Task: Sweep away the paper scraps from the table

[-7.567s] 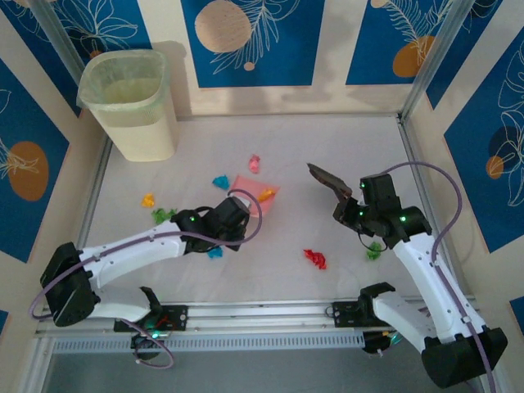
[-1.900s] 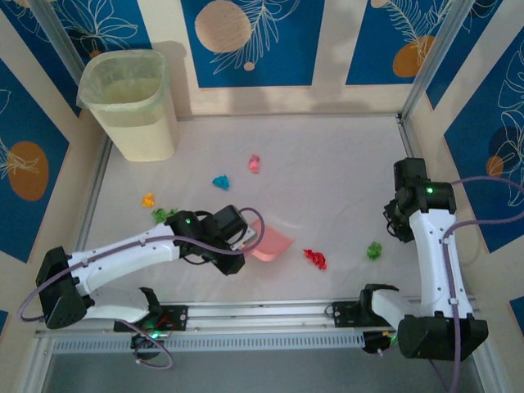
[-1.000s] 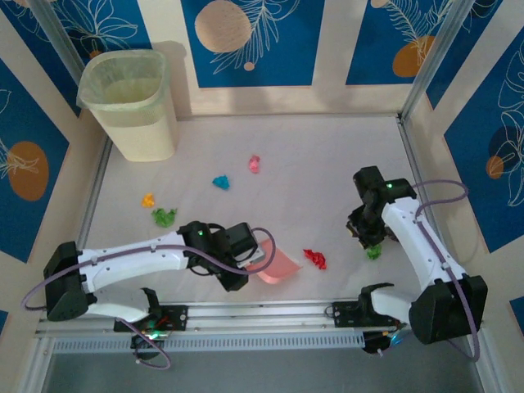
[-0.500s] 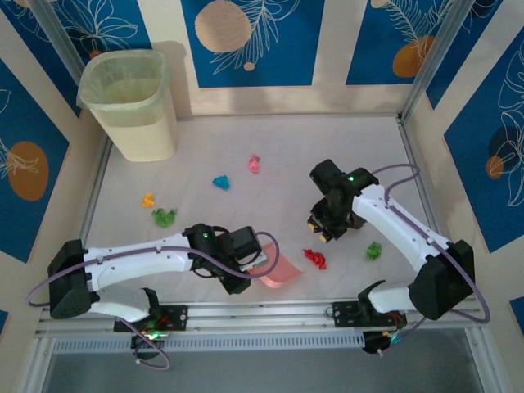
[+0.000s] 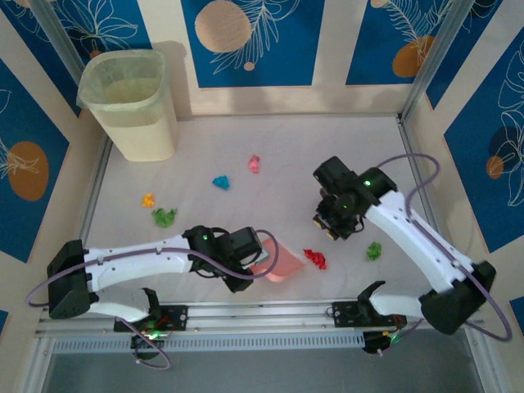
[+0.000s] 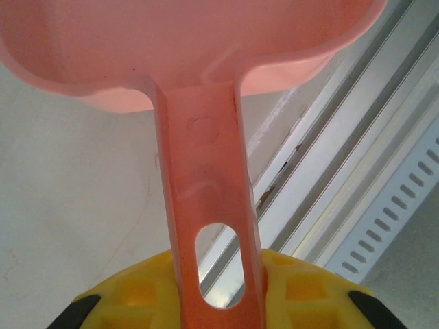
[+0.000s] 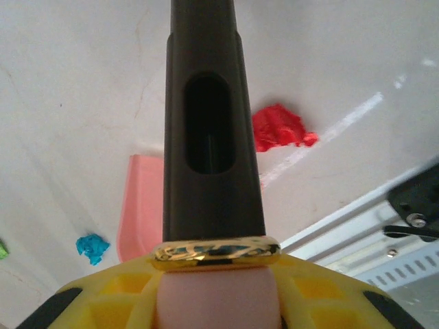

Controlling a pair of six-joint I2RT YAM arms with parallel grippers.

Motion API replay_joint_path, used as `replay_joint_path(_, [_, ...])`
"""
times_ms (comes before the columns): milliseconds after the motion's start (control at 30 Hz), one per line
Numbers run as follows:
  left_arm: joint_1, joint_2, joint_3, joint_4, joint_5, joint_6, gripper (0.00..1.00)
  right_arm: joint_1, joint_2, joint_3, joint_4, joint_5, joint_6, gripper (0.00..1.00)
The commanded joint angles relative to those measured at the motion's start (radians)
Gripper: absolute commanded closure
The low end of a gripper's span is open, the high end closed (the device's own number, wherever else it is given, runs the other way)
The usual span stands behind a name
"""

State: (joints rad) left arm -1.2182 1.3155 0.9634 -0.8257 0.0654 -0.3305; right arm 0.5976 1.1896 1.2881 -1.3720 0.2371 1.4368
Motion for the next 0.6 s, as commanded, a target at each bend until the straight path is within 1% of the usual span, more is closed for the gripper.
replay_joint_path(0, [-0.023, -0.014, -0.022, 0.023, -0.04, -0.027, 1.0, -0.014, -0.052, -0.017, -0.166, 0.062, 0.057, 1.0])
replay_joint_path(133, [-0.037, 0.018, -0.025, 0.029, -0.065, -0.043, 1.0, 0.005, -0.061, -0.039, -0.272, 0.015, 0.1, 1.0])
replay_joint_path(200, [-0.036, 0.032, -0.033, 0.056, -0.064, -0.053, 1.0, 0.037, -0.071, -0.058, -0.316, -0.005, 0.16, 1.0])
replay_joint_path(233, [-0.037, 0.042, -0.041, 0.072, -0.061, -0.057, 1.0, 0.073, -0.082, -0.076, -0.325, -0.019, 0.205, 1.0])
replay_joint_path(300, [-0.038, 0.057, -0.054, 0.101, -0.064, -0.068, 1.0, 0.125, -0.096, -0.101, -0.325, -0.03, 0.268, 1.0])
replay_joint_path(367, [-0.04, 0.068, -0.066, 0.125, -0.065, -0.074, 1.0, 0.153, -0.097, -0.111, -0.333, -0.021, 0.306, 1.0])
replay_joint_path(500, [-0.04, 0.098, -0.074, 0.156, -0.062, -0.075, 1.0, 0.162, -0.085, -0.118, -0.3, -0.009, 0.305, 1.0])
replay_joint_path(567, [-0.04, 0.108, -0.073, 0.156, -0.062, -0.071, 1.0, 0.168, -0.082, -0.122, -0.284, -0.03, 0.326, 1.0])
